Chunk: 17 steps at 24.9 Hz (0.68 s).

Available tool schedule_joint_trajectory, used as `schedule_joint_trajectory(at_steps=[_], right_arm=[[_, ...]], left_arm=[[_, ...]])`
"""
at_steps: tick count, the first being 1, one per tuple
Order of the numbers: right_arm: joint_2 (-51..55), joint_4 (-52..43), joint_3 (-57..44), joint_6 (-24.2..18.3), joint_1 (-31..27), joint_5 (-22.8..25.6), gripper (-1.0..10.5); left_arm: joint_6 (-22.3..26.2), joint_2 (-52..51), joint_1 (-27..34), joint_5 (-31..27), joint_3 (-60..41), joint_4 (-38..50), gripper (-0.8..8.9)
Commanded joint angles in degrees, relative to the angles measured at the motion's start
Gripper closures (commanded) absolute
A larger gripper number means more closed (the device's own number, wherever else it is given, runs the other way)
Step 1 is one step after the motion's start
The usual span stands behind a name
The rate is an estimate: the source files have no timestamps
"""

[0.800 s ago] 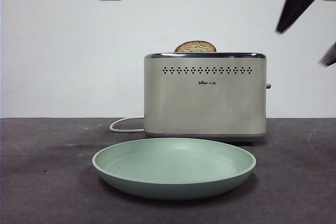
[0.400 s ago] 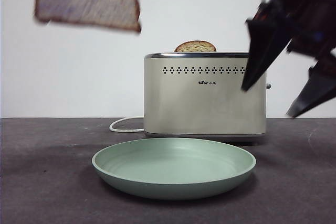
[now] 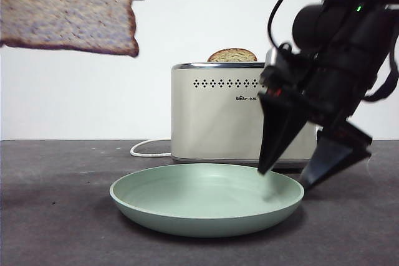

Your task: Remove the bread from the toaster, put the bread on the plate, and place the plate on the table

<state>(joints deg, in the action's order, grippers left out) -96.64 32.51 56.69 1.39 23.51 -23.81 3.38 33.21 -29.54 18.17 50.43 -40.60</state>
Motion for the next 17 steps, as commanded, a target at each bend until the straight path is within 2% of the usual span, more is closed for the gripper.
schedule_joint_trajectory(at_steps=[1, 2, 3, 6, 7, 17], right_arm=[[-1.81, -0.79, 0.15, 1.27, -0.04, 0.24, 6.1], [-2.14, -0.83, 0.15, 1.31, -0.04, 0.26, 6.1], [-2.36, -0.85, 0.15, 1.29, -0.04, 0.33, 6.7], [-2.36, -1.42, 0.15, 1.16, -0.02, 0.28, 9.4], [-2.36, -1.64, 0.15, 1.16, 0.00, 0.13, 9.7], [-1.44, -1.68, 0.15, 2.10, 0.02, 0.11, 9.6]], left_arm=[[-0.48, -1.03, -0.04, 0.11, -0.24, -0.31, 8.20], [-0.46, -1.25, -0.04, 0.11, -0.24, -0.55, 8.20], [-0.46, -1.42, -0.04, 0.13, -0.24, -0.70, 8.20], [-0.48, -1.42, -0.04, 0.13, -0.24, -0.72, 8.20], [-0.48, -1.42, -0.04, 0.15, -0.24, -0.72, 8.20], [-3.87, -1.42, -0.04, 2.86, -0.24, -0.63, 8.20]])
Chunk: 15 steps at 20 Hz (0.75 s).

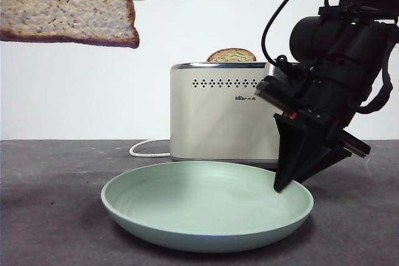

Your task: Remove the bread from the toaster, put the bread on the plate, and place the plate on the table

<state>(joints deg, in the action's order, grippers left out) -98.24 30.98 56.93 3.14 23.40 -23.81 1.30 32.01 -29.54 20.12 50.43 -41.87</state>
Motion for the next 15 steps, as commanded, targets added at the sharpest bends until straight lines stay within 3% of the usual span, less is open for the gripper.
schedule_joint_trajectory(at_steps=[1, 7, 15], right_arm=[[0.76, -0.17, -0.09, 0.55, 0.13, 0.11, 9.6], [8.09, -0.15, -0.07, 2.95, 0.13, 0.13, 9.6], [22.69, 2.75, -0.07, 6.58, 1.20, 0.09, 9.6]], left_arm=[[-2.34, -0.22, -0.04, 1.81, -0.24, 0.68, 8.20], [-7.96, -0.22, -0.04, 6.64, -0.22, 1.68, 8.20], [-22.29, 0.48, -0.04, 16.46, -0.22, 13.07, 8.21]])
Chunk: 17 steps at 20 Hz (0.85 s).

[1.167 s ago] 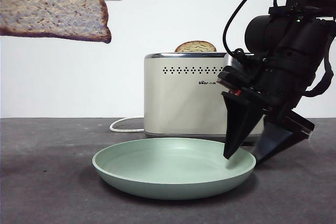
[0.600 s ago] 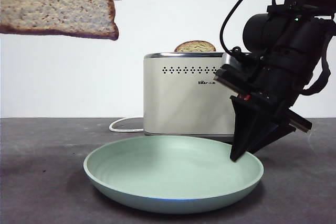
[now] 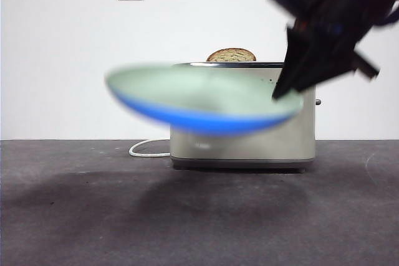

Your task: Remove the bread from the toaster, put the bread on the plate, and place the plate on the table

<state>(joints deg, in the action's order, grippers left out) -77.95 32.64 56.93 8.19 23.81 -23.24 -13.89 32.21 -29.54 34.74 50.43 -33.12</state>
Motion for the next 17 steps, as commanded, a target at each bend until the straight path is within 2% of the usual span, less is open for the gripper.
schedule_joint_trajectory(at_steps=[1, 5, 9, 12, 17], right_arm=[[3.76, 1.95, -0.07, 1.66, 1.36, -0.46, 9.6], [7.93, 2.47, -0.07, 3.96, 4.02, -0.39, 9.6], [10.27, 2.23, -0.07, 5.55, 7.28, 0.33, 9.6], [10.75, 2.54, -0.07, 5.99, 9.38, 3.91, 9.6], [10.84, 2.84, -0.07, 6.01, 11.39, 4.33, 9.6]], left_arm=[[-8.92, 0.83, -0.04, 2.43, -0.22, 6.47, 8.21], [-12.07, 4.24, -0.07, 3.19, -0.22, 8.63, 8.21], [-11.93, 9.88, -0.07, 3.28, -0.22, 8.22, 8.21], [-11.61, 14.45, -0.07, 3.28, -0.22, 8.17, 8.21], [-11.54, 19.71, -0.04, 2.60, -0.22, 8.20, 8.21]])
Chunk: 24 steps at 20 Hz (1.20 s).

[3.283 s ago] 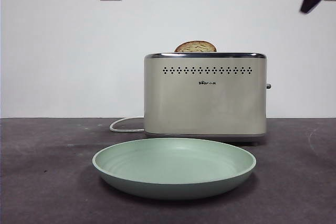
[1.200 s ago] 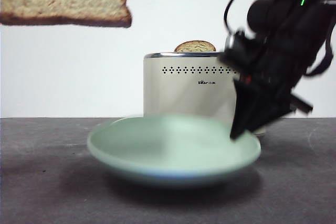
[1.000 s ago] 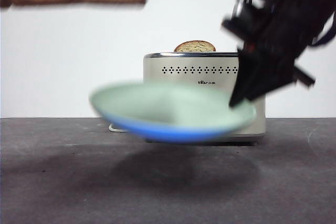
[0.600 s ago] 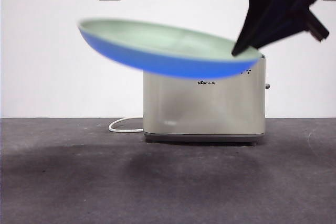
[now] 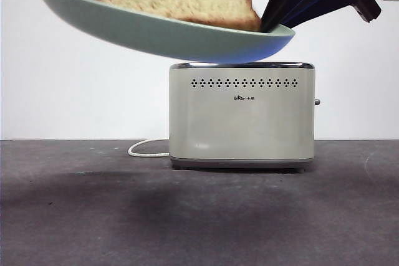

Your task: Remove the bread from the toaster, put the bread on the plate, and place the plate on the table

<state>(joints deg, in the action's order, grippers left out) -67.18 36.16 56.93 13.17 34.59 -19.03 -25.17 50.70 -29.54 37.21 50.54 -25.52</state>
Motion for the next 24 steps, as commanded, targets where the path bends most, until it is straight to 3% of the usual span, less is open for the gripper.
schedule_joint_trajectory(at_steps=[1, 3, 7, 10, 11, 20, 24], right_arm=[[0.07, -0.81, -0.07, 1.03, 0.94, 0.66, 9.6], [0.07, -0.85, -0.07, 0.98, 1.51, 2.95, 9.6], [0.07, -0.52, -0.07, 0.96, 1.57, 2.86, 9.6], [0.07, 0.15, -0.07, 0.81, 1.60, 2.64, 9.6], [0.07, 0.42, -0.07, 0.72, 1.60, 2.62, 9.6], [0.07, 3.69, -0.07, -0.09, 1.57, 1.16, 9.6], [0.07, 3.80, -0.07, -0.07, 1.57, 0.52, 9.6]], left_arm=[[-0.15, 2.69, -0.04, 0.11, -0.33, 0.22, 8.21], [-0.09, 5.20, 0.02, -1.44, -0.33, -1.38, 8.21], [-0.15, 9.60, 0.00, -4.39, -0.33, -5.22, 7.99], [-0.13, 10.67, 0.00, -7.19, -0.33, -7.48, 4.54], [-0.13, 10.67, 0.00, -7.13, -0.33, -7.30, 3.99], [0.22, 10.60, -0.04, -6.64, 5.11, -8.24, 4.05], [4.15, 10.49, -0.04, -4.26, 10.19, -11.96, 4.05]])
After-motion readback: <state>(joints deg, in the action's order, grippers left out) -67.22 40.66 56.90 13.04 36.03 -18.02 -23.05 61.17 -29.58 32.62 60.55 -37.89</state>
